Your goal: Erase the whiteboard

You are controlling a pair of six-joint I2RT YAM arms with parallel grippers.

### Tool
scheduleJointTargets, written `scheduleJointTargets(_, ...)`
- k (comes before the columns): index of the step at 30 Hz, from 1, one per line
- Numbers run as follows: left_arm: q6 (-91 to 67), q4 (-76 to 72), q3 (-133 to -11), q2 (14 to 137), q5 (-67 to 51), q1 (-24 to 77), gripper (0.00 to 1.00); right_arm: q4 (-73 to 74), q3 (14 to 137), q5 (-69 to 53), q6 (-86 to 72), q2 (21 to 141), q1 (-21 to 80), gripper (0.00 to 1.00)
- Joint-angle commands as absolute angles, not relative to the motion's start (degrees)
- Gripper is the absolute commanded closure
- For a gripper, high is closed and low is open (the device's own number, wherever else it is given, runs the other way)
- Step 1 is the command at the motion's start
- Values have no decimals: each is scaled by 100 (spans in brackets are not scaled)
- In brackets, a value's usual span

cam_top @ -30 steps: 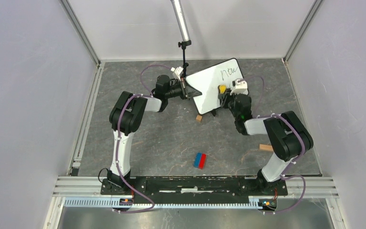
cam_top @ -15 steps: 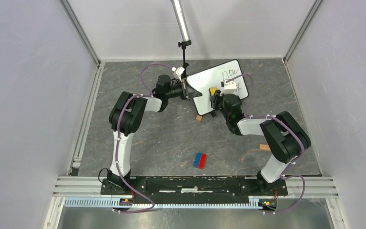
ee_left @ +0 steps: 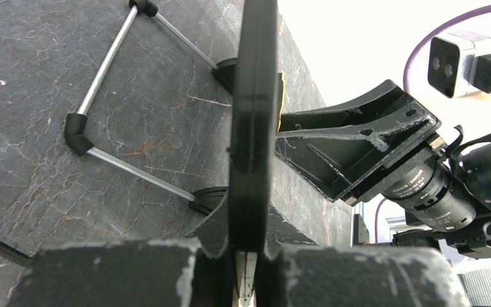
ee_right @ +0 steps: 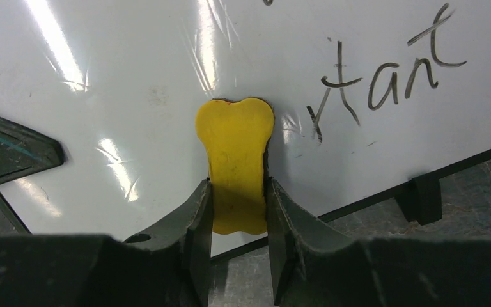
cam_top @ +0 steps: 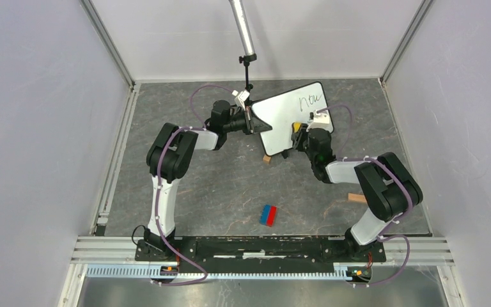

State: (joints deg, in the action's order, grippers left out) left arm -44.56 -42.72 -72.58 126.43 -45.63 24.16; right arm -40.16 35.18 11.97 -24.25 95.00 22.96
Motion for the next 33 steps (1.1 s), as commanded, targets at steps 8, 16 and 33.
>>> scheduleJointTargets(8, -4564, -2972, -7271, 12687, -3973, 2389, 98, -3779, 3780, 1296, -2280, 9813, 2801, 80)
scheduleJointTargets(16, -4450, -2832, -7327, 12708, -3942, 2397, 98, -3475, 3976, 1520, -2482, 9649, 1608, 79)
scheduleJointTargets(33, -4091, -2468, -7436, 12630, -4019, 2407, 98, -3132, 5526, 1314, -2411, 10294, 2101, 77)
